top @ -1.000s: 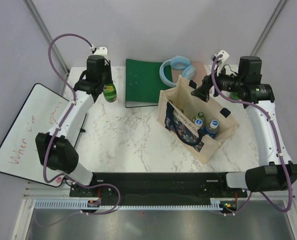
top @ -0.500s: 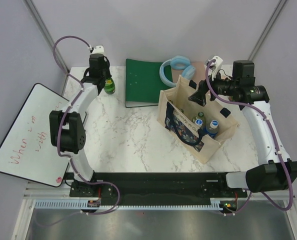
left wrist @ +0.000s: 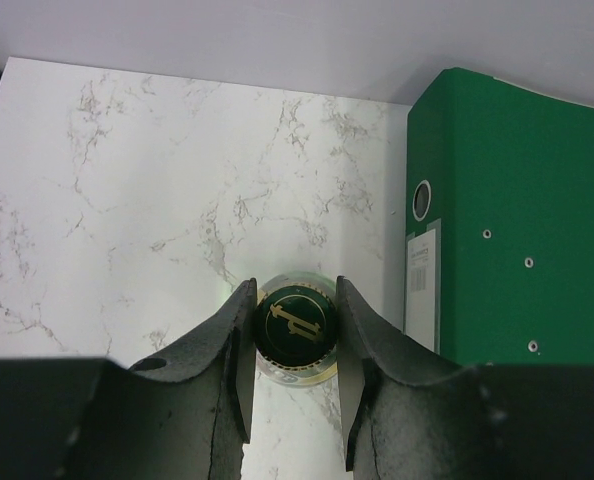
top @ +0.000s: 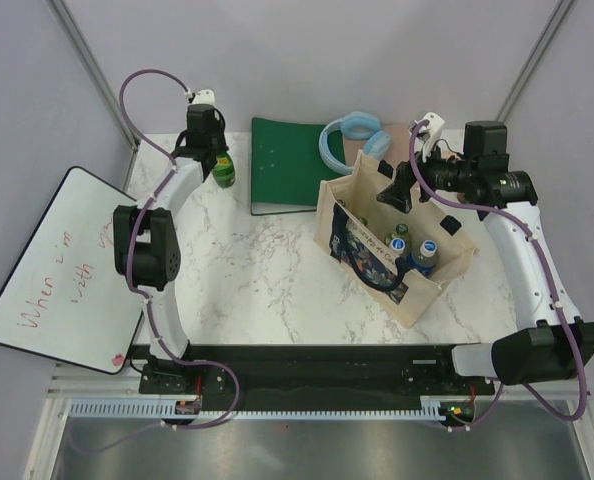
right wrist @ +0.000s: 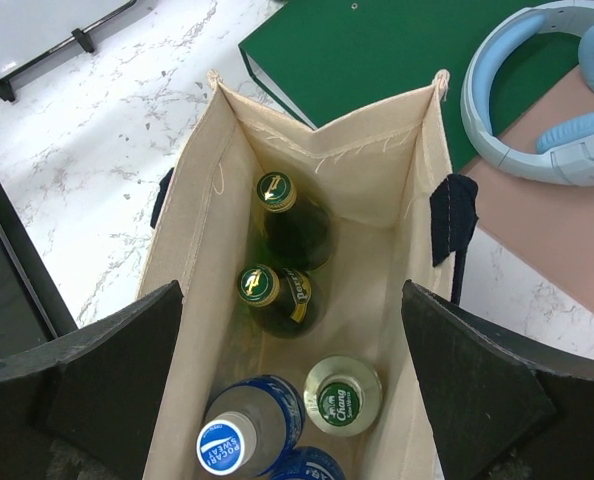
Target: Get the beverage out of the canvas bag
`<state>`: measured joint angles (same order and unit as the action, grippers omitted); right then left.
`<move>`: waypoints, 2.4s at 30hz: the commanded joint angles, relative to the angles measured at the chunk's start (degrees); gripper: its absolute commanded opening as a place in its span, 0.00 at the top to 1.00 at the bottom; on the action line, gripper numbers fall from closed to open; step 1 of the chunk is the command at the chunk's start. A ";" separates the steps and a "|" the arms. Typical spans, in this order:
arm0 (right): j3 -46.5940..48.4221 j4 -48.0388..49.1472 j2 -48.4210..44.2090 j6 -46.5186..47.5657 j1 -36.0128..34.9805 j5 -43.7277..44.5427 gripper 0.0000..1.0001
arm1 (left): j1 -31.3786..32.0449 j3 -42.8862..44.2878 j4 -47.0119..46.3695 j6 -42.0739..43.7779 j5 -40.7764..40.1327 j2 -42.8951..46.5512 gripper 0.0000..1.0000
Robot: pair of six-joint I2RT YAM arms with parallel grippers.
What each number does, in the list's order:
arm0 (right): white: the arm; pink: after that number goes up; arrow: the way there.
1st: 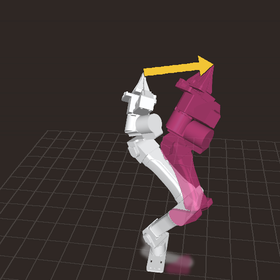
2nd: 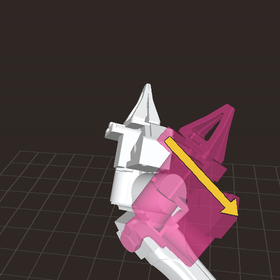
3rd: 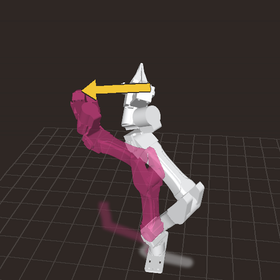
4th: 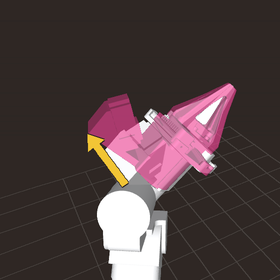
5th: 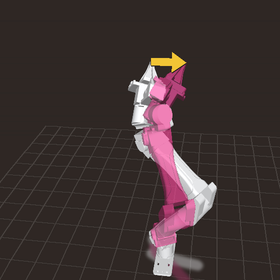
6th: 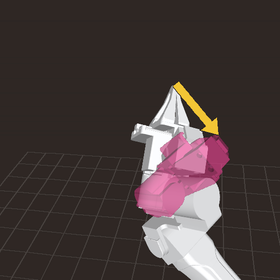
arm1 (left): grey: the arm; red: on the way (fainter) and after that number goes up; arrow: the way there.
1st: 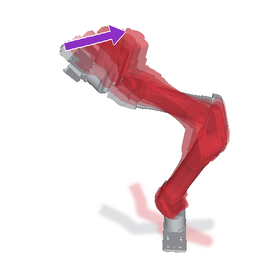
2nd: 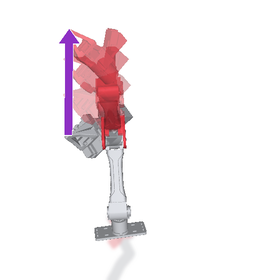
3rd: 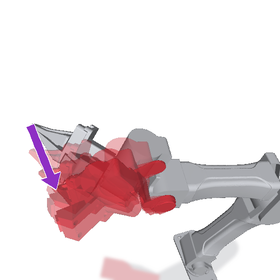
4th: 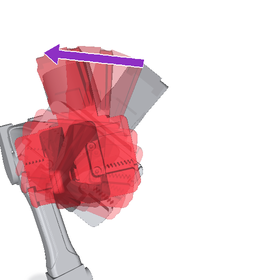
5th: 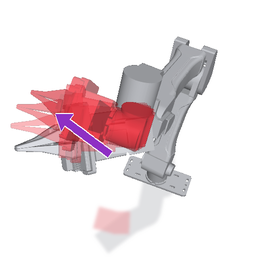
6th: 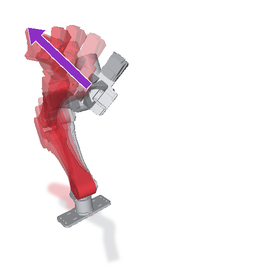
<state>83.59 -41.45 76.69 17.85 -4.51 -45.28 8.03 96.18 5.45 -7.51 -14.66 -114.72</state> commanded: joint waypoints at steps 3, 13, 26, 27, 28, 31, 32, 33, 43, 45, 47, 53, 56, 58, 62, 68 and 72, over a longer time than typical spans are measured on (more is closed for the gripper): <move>1.13 0.14 0.74 1.49 -0.85 -0.52 0.02 | -0.39 4.72 -7.04 1.71 0.50 1.07 0.79; 0.08 0.14 0.31 1.93 -1.90 -0.51 0.02 | -0.30 4.54 -5.80 2.50 1.04 2.04 0.30; -1.23 -3.99 -1.01 10.27 -6.29 4.05 0.03 | 0.05 4.55 14.30 -13.22 20.87 21.71 0.21; -1.50 -4.07 -1.10 10.54 -6.65 5.54 0.04 | 0.23 2.45 14.76 -16.80 22.98 23.12 0.21; -1.76 -4.34 -1.19 10.89 -6.91 6.16 0.05 | 0.49 1.13 15.11 -18.14 27.18 26.01 0.21; -2.91 -4.60 -1.63 11.77 -7.53 8.53 0.10 | 2.94 -2.31 17.39 -22.72 33.43 28.93 0.21; -3.43 -4.52 -1.71 11.86 -7.53 8.89 0.12 | 4.08 -2.14 18.53 -23.07 34.07 29.46 0.21; -3.70 -4.60 -1.89 11.86 -7.79 9.24 0.16 | 6.62 -0.92 21.67 -23.77 34.08 29.46 0.21; -11.51 -4.78 -6.19 14.49 -10.34 11.53 0.64 | 24.92 -3.28 30.13 -38.71 34.61 28.85 0.23; -13.80 -4.78 -7.77 14.94 -11.04 10.56 0.72 | 27.81 -4.25 31.11 -41.69 33.99 28.85 0.23; -15.73 -4.78 -9.00 15.63 -11.48 9.51 0.76 | 29.49 -4.34 31.63 -42.94 32.68 28.85 0.23; -18.81 -4.69 -10.94 17.83 -13.68 7.57 0.81 | 32.57 -2.58 33.57 -45.31 30.65 25.43 0.23; -19.69 -4.69 -11.47 18.71 -14.99 6.69 0.81 | 34.24 -0.66 34.88 -45.05 30.30 22.36 0.23; -19.78 -4.60 -11.65 19.15 -16.05 6.43 0.81 | 35.64 1.02 37.95 -43.91 28.99 20.51 0.23; -20.66 -4.17 -11.56 19.68 -17.81 7.21 0.81 | 37.23 2.78 40.16 -43.03 26.97 18.04 0.24; -22.15 -2.49 -11.73 19.86 -19.83 9.50 0.80 | 38.37 8.31 47.01 -39.08 20.73 13.91 0.34; -22.33 -1.79 -11.82 18.99 -20.10 10.20 0.67 | 39.07 8.32 48.51 -36.53 20.19 13.29 0.63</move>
<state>61.80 -44.86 66.04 36.36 -24.03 -34.96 46.37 101.89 50.24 -48.29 8.86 -101.06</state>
